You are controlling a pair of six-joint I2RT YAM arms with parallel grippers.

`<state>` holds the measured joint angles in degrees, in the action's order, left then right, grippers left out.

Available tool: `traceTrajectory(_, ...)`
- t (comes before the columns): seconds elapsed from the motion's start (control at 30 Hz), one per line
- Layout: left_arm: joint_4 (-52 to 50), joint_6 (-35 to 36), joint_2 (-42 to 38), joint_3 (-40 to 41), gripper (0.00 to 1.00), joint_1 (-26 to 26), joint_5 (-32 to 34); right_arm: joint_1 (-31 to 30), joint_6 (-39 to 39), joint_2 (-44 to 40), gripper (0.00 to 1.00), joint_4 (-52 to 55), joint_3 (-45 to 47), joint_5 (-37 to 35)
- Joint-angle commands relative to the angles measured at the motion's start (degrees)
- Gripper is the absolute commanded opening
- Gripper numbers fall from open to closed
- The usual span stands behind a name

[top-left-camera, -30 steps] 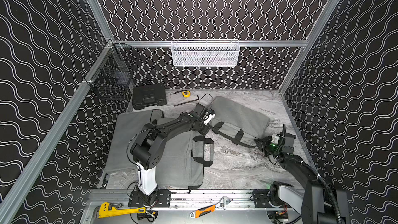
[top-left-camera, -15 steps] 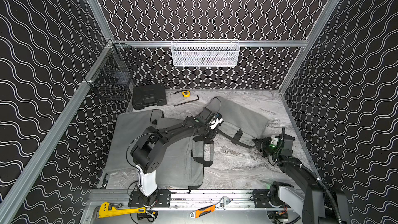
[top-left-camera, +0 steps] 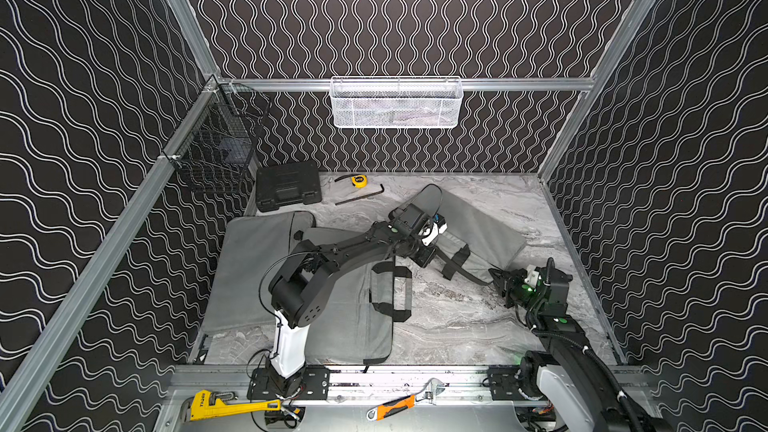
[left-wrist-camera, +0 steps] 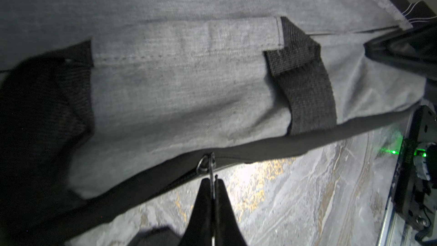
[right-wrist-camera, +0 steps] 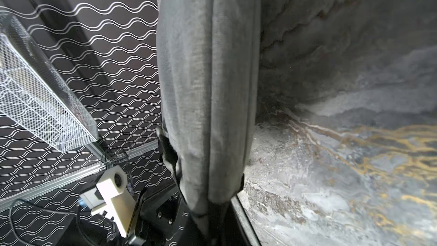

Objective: Open the zippered laptop bag and take out the laptop
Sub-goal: Unzip the zipper on the zippered laptop bag.

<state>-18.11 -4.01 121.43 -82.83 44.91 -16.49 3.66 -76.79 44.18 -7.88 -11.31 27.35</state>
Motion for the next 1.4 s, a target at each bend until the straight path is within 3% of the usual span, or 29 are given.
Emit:
traceTrajectory(0.0,1.68,2.24,1.41,-1.97,0.0,0.17,-1.83,-3.48,-3.8,-1.24,0.0,-1.14,-1.46,-5.27)
traceTrajectory(0.23,1.65,2.63,2.16,-2.43,0.0,-0.15,-2.42,-15.81,-8.08,5.45,0.0,-7.19,-3.02,-14.25)
traceTrajectory(0.4,3.54,1.1,-0.51,0.46,0.0,-0.51,-3.18,-17.79,-12.43,10.81,0.0,-15.9,-1.04,-16.41)
traceTrajectory(0.63,4.26,-0.32,-4.04,5.93,0.0,0.24,-4.69,-17.96,-10.84,9.8,0.0,-13.48,-3.11,-21.96)
traceTrajectory(1.0,8.12,-5.03,-2.52,7.07,0.0,7.13,-6.36,-18.36,-12.76,18.69,0.0,-23.42,-1.21,-14.93)
traceTrajectory(1.17,8.18,-6.27,-2.43,7.17,0.0,8.2,-6.56,-18.5,-10.97,17.64,0.0,-20.31,-1.95,-15.55)
traceTrajectory(1.37,5.23,-3.68,-4.5,8.12,0.0,7.08,-5.32,-15.1,-7.55,14.26,0.6,-11.54,-2.31,-15.91)
